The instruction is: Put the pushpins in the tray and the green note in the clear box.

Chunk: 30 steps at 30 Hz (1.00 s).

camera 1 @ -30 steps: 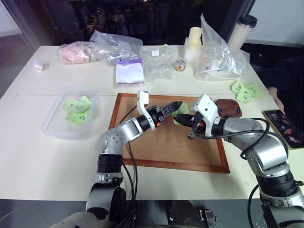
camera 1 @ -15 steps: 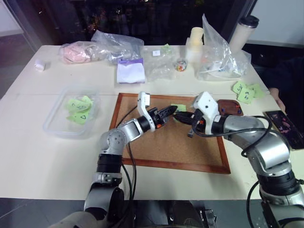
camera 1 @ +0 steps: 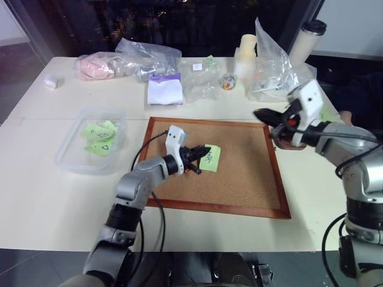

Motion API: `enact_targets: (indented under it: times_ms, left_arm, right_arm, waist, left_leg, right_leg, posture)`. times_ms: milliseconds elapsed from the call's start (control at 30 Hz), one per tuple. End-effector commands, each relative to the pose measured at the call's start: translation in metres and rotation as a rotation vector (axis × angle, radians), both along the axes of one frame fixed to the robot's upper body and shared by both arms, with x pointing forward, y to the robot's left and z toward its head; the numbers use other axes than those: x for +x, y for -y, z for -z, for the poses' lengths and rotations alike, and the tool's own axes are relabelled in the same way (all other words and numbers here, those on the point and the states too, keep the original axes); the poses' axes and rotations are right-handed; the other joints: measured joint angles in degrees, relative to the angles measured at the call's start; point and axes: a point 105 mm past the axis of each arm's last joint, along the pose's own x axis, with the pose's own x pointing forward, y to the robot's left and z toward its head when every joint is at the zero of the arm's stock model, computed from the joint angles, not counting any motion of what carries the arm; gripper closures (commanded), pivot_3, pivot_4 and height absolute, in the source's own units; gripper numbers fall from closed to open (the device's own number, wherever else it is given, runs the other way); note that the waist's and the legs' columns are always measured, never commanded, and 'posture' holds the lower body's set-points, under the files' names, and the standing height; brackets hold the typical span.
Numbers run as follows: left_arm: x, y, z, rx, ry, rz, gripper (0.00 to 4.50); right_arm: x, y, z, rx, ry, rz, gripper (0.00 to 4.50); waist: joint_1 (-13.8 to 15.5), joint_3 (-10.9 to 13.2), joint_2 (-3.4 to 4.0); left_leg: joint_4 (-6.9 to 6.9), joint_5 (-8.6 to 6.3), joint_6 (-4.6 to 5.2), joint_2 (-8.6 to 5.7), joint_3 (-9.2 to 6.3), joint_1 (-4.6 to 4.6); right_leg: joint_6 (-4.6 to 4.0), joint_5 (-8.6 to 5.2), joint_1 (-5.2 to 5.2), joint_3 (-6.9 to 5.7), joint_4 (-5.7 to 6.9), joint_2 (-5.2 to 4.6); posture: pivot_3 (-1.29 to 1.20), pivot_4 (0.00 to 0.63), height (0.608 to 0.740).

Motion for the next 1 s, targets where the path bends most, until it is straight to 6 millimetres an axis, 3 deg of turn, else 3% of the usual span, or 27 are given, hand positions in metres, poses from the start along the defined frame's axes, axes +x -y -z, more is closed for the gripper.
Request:
enact_targets:
  times_ms: [33, 200, 433, 533, 767, 900, 1000]
  left_arm:
    - [-0.013, -0.009, -0.023, 0.050, 0.159, 0.045, 4.46]
    - [-0.023, -0.041, -0.024, 0.123, 0.190, 0.052, 4.46]
    - [-0.018, -0.076, -0.044, 0.179, 0.247, -0.017, 4.46]
    - [-0.014, -0.084, -0.053, 0.181, 0.271, -0.047, 4.50]
    - [-0.005, -0.100, -0.071, 0.172, 0.317, -0.113, 4.50]
    - [-0.001, -0.107, -0.075, 0.173, 0.325, -0.141, 4.50]
    - [0.001, -0.105, -0.076, 0.161, 0.328, -0.147, 4.50]
  right_arm:
    - [0.015, 0.038, 0.005, -0.007, 0.029, 0.176, 4.50]
    - [0.027, 0.066, 0.032, -0.013, -0.017, 0.309, 4.50]
    - [0.028, 0.082, 0.053, -0.002, -0.061, 0.356, 4.50]
    - [0.028, 0.084, 0.063, -0.011, -0.084, 0.356, 3.55]
    - [0.029, 0.082, 0.060, -0.006, -0.077, 0.348, 0.09]
    - [0.028, 0.072, 0.052, 0.005, -0.060, 0.300, 0.09]
    - [0.029, 0.076, 0.059, -0.018, -0.072, 0.321, 0.09]
  waist:
    - [-0.2, 0.0, 0.00]
    - [-0.2, 0.0, 0.05]
    - [-0.1, 0.0, 0.04]
    - [-0.1, 0.0, 0.04]
    - [-0.2, 0.0, 0.05]
    - [-0.3, 0.0, 0.05]
    - [-0.2, 0.0, 0.05]
  left_leg:
    - [0.00, 0.00, 0.00, 0.00, 0.00, 0.00]
    - [-0.02, 0.00, 0.00, 0.04, 0.12, 0.05]
    - [0.00, 0.00, 0.00, 0.04, 0.15, 0.05]
    - [0.00, 0.00, 0.01, 0.04, 0.16, 0.05]
    - [0.00, 0.00, 0.00, 0.07, 0.16, 0.05]
    - [0.01, 0.00, 0.00, 0.07, 0.16, 0.06]
    - [0.01, 0.00, 0.00, 0.07, 0.16, 0.06]
  right_leg:
    - [0.00, 0.00, 0.00, 0.00, 0.00, 0.01]
    - [0.00, 0.00, -0.06, 0.10, 0.09, 0.04]
    - [0.00, 0.00, -0.07, 0.12, 0.11, 0.02]
    - [0.00, 0.00, -0.06, 0.12, 0.11, 0.02]
    - [0.00, 0.00, -0.07, 0.12, 0.14, 0.05]
    - [0.00, 0.00, -0.08, 0.12, 0.16, 0.06]
    - [0.00, 0.00, -0.08, 0.12, 0.16, 0.05]
  posture:
    - [0.00, 0.150, 0.740]
    - [0.00, 0.150, 0.740]
    - [0.00, 0.150, 0.740]
    - [0.00, 0.150, 0.740]
    - [0.00, 0.150, 0.740]
    - [0.00, 0.150, 0.740]
    - [0.00, 0.150, 0.740]
